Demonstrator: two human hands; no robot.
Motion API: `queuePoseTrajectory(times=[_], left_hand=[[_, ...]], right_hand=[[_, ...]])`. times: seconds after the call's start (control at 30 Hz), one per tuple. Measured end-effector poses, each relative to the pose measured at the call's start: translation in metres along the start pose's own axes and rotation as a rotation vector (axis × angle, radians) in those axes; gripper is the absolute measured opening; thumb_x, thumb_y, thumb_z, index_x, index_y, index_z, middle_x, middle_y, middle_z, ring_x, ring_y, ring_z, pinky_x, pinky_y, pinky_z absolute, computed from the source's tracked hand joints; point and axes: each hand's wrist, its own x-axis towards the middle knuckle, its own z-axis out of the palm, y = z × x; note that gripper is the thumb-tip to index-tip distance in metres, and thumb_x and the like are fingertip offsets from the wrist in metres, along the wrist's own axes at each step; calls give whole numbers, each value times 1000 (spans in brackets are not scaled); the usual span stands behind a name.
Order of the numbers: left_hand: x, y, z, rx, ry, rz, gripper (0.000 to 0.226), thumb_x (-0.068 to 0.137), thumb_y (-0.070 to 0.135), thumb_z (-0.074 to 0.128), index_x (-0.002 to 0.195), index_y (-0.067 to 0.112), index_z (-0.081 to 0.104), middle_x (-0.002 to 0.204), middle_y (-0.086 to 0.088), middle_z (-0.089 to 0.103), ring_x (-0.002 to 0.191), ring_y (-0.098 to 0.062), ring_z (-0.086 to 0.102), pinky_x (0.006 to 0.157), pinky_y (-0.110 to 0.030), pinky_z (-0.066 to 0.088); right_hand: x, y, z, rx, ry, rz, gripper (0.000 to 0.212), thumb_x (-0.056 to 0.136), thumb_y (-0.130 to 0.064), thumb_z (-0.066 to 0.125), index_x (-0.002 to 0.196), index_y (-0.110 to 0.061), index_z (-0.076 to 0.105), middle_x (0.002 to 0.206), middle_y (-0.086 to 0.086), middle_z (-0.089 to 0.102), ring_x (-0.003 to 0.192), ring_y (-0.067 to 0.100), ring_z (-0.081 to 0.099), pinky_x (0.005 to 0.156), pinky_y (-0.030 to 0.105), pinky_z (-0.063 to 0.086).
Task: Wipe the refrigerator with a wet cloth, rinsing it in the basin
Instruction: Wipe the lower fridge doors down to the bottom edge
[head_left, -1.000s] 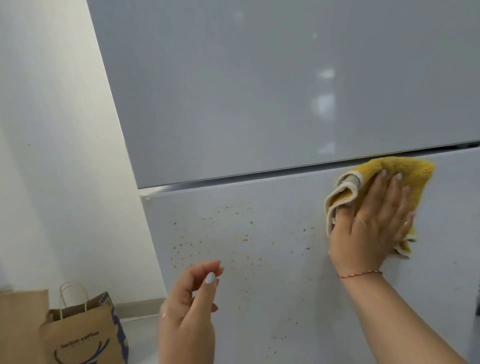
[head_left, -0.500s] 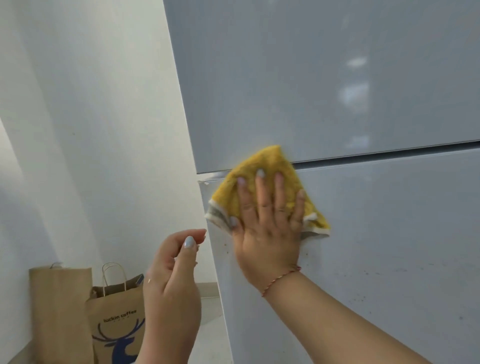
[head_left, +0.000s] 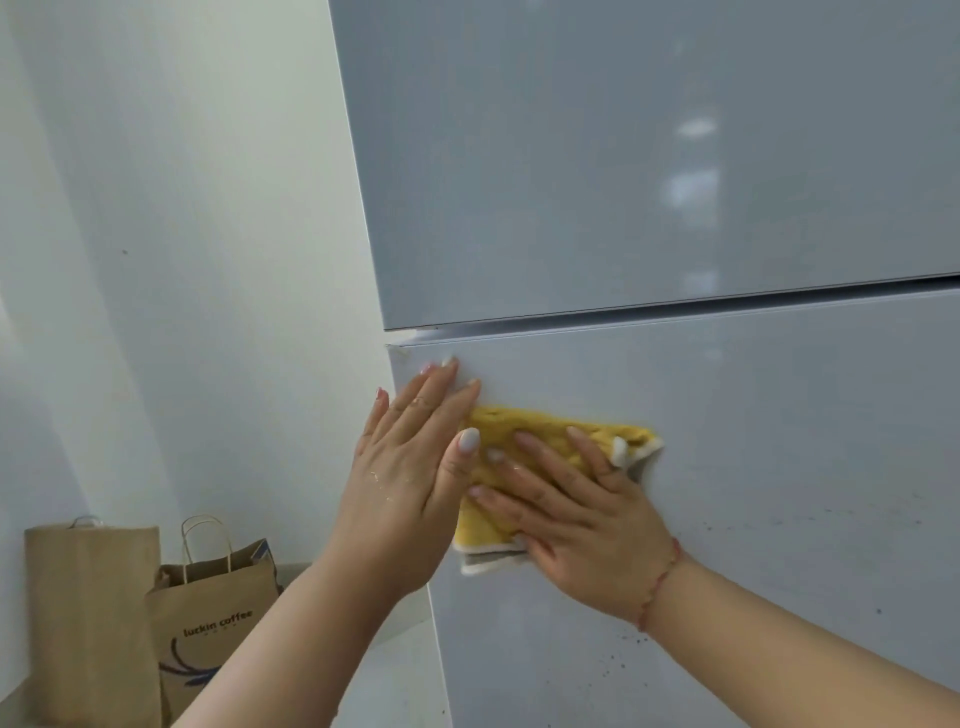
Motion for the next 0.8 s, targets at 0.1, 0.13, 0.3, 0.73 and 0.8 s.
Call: queuePoseTrajectory(times=[0.1, 0.13, 0.3, 0.73, 0.8], left_hand=[[1, 0, -2, 27, -79, -21, 71, 86, 71, -3, 147, 41, 15, 155, 28, 3, 141, 12, -10, 119, -27, -8], [0, 1, -4, 31, -102, -28, 69, 86, 69, -3, 147, 41, 10, 155, 28, -1, 140, 13, -12, 120, -27, -9], [0, 7, -11, -27, -161, -43, 71, 86, 68, -1, 150, 38, 2, 142, 41, -7, 135, 20, -13, 118, -22, -10], [-2, -3, -9, -201, -100, -77, 71, 85, 77, 5, 147, 45, 17, 151, 32, 12, 140, 15, 0, 121, -32, -5], [-2, -2, -4, -156, -59, -37, 70, 87, 75, 4, 148, 41, 16, 150, 32, 12, 141, 14, 0, 121, -34, -6]], right_hand=[[-36, 27, -9, -31, -14, 163, 55, 89, -41, 55, 142, -31, 43, 151, 1, 39, 139, 26, 34, 111, 54, 27], [-49, 35, -13, -42, -7, 255, 58, 88, -44, 57, 142, -30, 44, 150, 2, 39, 138, 27, 35, 110, 55, 27], [-73, 55, -24, -63, -1, 806, 65, 89, -49, 45, 143, -13, 38, 146, 17, 29, 136, 40, 27, 109, 59, 23], [3, -86, 32, 88, -67, 57, 49, 94, -32, 54, 142, -26, 44, 151, 2, 38, 143, 25, 26, 118, 51, 13], [-22, -77, 35, 53, -69, -25, 45, 96, -29, 53, 140, -27, 47, 149, -1, 41, 142, 21, 31, 119, 47, 15]])
